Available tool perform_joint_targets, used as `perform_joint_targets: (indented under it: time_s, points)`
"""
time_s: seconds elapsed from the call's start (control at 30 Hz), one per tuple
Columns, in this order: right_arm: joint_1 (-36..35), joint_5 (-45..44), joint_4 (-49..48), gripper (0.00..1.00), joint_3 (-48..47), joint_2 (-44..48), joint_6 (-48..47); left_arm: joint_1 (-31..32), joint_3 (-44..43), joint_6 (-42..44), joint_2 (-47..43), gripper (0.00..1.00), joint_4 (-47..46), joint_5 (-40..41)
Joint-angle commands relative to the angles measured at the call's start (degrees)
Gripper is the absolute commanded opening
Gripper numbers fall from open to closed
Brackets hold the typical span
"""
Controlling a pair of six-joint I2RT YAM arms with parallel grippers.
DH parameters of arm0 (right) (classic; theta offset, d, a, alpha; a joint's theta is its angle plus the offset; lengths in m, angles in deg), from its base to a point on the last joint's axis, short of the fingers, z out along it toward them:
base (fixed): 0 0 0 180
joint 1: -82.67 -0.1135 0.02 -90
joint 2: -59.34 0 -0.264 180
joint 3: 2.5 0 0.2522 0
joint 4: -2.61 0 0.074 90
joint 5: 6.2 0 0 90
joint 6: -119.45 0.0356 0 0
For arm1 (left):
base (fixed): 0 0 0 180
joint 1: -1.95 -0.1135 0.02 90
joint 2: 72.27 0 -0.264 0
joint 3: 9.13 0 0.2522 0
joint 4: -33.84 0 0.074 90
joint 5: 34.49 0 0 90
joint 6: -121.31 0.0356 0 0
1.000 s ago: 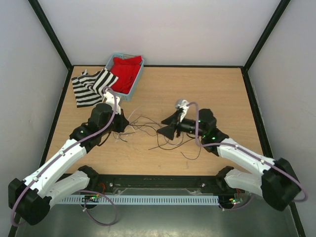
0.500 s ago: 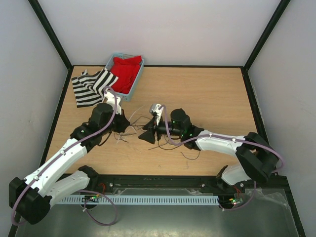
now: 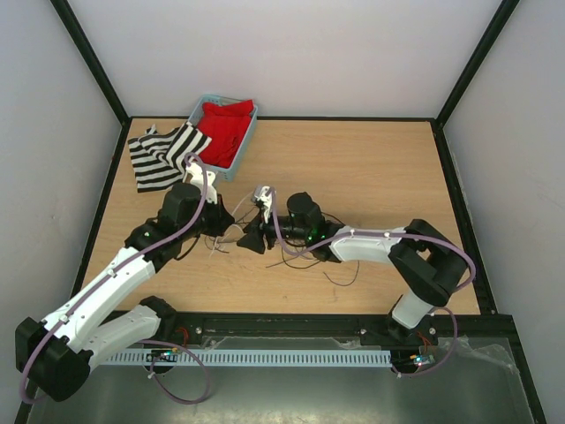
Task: Zip-tie the wires
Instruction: Adjust the cable at the center of the board.
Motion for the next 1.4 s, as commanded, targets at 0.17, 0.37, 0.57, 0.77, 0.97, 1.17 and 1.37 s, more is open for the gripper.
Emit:
perform_joint_targets:
  time_s: [0.17,0.37,0.57,0.77,0.97,1.17,1.37]
  points:
    - [-0.47,-1.3,-4.01,0.2,-1.46,-1.02,-0.31,-0.38,-2.07,-0.41,0.33,0.0,-0.94,-0.53]
    - [-0.27,-3.42,0.0,0.0,1.89,4.85,-1.4,-0.44,-2.27,0.13,0.58,0.0,-0.24,0.63]
    - [1.57,-4.8,7.05,0.0,7.21,14.1,-1.89,-0.44,-2.64,1.23,0.47,0.0,0.39,1.19]
    - [4.45,-5.66,14.48,0.0,9.87,23.14,-3.27,-0.48,-2.65,1.69,0.68,0.0,0.54,1.47]
    - [7.0,-6.27,22.22,0.0,10.2,28.42,-5.55,-0.51,-2.33,1.81,0.18,0.0,0.73,2.08]
    - [7.81,-8.43,25.41,0.0,12.64,34.0,-6.0,-0.71,-2.41,2.13,-0.02,0.0,1.48,2.87]
    - [8.73,-12.3,29.22,0.0,13.94,39.18,-6.25,-1.01,-2.33,2.25,-0.1,0.0,1.64,3.04]
